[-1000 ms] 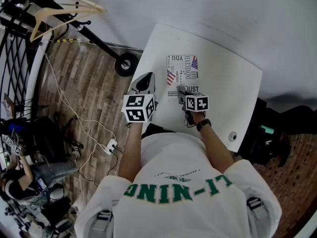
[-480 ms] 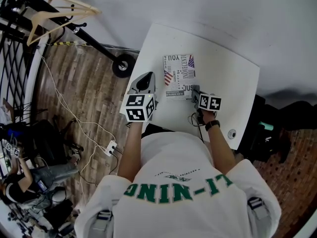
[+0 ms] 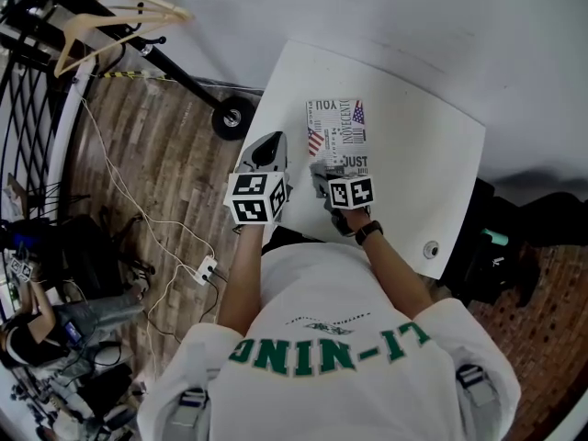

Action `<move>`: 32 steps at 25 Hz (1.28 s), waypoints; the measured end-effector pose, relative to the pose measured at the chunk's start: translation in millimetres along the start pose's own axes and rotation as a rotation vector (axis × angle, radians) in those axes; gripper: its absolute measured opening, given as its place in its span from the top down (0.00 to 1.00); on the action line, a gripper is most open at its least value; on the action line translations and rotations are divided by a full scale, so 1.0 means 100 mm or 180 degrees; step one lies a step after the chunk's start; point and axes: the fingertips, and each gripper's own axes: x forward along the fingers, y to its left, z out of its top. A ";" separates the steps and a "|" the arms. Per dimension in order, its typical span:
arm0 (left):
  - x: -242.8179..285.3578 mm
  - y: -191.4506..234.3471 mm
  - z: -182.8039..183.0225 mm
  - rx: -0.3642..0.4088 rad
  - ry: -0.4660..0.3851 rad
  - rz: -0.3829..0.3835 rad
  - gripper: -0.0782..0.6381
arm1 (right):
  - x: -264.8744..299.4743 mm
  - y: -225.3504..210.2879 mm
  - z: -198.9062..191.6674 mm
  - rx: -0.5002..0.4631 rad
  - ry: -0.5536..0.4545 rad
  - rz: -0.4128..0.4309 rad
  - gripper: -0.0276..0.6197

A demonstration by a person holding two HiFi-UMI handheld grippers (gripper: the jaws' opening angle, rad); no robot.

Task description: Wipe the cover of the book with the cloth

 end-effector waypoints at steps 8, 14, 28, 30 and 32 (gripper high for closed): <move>-0.08 0.05 0.01 -0.0069 -0.0034 0.0051 0.88 | 0.05 -0.02 -0.17 -0.0061 0.0170 -0.0060 0.90; -0.06 0.03 0.01 -0.0071 -0.0041 0.0025 0.88 | -0.41 -0.57 -0.18 0.0326 -0.0121 -0.0333 0.90; 0.11 -0.20 0.06 0.0044 -0.0020 -0.0170 0.88 | -0.98 -1.15 0.00 0.0546 -0.0517 -0.0820 0.90; 0.13 -0.21 0.13 0.0066 -0.0054 -0.0180 0.88 | -1.07 -1.04 0.32 0.0327 -0.0769 -0.0842 0.90; 0.14 -0.21 0.26 0.0096 -0.0126 -0.0195 0.88 | -1.25 -0.84 0.79 0.0003 -0.1100 -0.0901 0.90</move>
